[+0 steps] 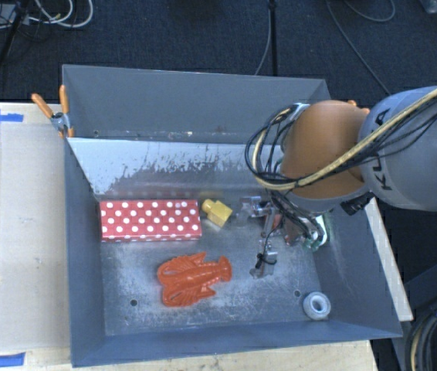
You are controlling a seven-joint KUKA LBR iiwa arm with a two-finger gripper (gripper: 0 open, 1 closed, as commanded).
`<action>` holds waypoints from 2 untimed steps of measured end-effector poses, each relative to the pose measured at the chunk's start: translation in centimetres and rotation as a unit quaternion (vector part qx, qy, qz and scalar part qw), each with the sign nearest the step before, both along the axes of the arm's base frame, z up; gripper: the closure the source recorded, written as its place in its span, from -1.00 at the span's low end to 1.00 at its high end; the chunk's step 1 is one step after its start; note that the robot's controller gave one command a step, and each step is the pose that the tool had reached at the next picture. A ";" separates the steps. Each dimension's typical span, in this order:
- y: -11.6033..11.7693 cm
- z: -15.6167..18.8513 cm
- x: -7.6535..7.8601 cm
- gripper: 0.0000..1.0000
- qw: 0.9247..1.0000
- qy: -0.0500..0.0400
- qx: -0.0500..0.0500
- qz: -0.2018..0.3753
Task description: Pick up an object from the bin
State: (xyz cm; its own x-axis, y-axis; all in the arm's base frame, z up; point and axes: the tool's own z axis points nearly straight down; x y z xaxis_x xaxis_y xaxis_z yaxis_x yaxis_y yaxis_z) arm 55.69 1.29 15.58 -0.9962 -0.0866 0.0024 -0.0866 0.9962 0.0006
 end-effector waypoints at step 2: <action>8.6 -1.2 -4.0 -1.00 1.000 0.002 0.000 -0.012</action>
Offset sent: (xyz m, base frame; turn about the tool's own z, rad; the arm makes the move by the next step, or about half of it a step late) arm -0.0396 0.0867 -0.0122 0.0235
